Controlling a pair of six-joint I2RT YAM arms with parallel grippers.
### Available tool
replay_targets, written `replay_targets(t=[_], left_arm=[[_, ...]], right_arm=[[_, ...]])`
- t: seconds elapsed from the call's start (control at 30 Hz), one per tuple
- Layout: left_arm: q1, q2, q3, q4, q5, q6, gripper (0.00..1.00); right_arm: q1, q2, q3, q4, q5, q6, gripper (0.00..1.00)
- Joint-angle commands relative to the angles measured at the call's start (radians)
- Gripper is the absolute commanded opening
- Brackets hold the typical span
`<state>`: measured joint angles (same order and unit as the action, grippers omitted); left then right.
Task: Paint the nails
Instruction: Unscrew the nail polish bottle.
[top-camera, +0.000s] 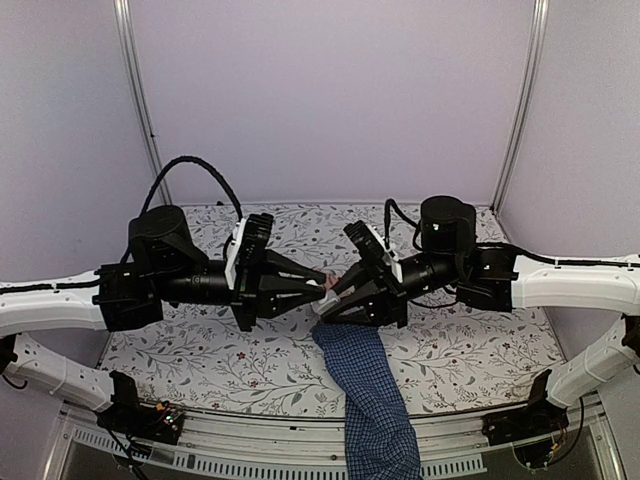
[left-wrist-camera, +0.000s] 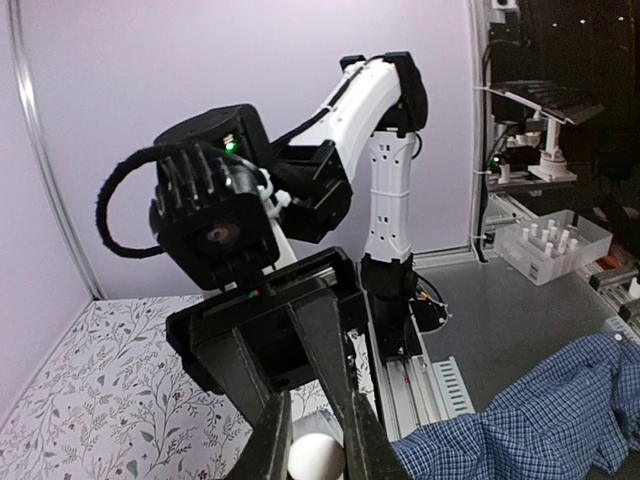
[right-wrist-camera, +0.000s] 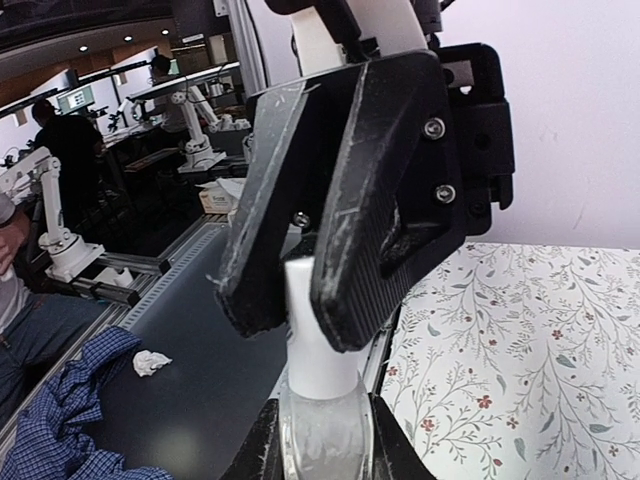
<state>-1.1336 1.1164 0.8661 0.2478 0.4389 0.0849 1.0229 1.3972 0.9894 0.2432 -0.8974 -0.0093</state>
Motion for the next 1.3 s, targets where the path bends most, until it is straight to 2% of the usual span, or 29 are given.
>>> replay_targets(t=[0.0, 0.43, 0.87, 1.1, 1.27], left_arm=[[-0.012, 0.018, 0.022, 0.008, -0.184, -0.063, 0.0], [-0.008, 0.06, 0.013, 0.053, -0.357, -0.132, 0.0], [0.018, 0.139, 0.059, 0.047, -0.605, -0.251, 0.0], [0.023, 0.19, 0.105, 0.007, -0.684, -0.338, 0.0], [0.039, 0.211, 0.128, -0.022, -0.67, -0.385, 0.0]], right_arm=[[-0.001, -0.031, 0.015, 0.043, 0.214, 0.02, 0.0], [-0.001, -0.014, 0.049, 0.048, 0.433, -0.009, 0.0], [-0.001, 0.025, 0.088, 0.061, 0.74, -0.038, 0.0], [0.0, 0.057, 0.113, 0.066, 0.797, -0.026, 0.0], [0.0, 0.073, 0.122, 0.06, 0.825, -0.023, 0.0]])
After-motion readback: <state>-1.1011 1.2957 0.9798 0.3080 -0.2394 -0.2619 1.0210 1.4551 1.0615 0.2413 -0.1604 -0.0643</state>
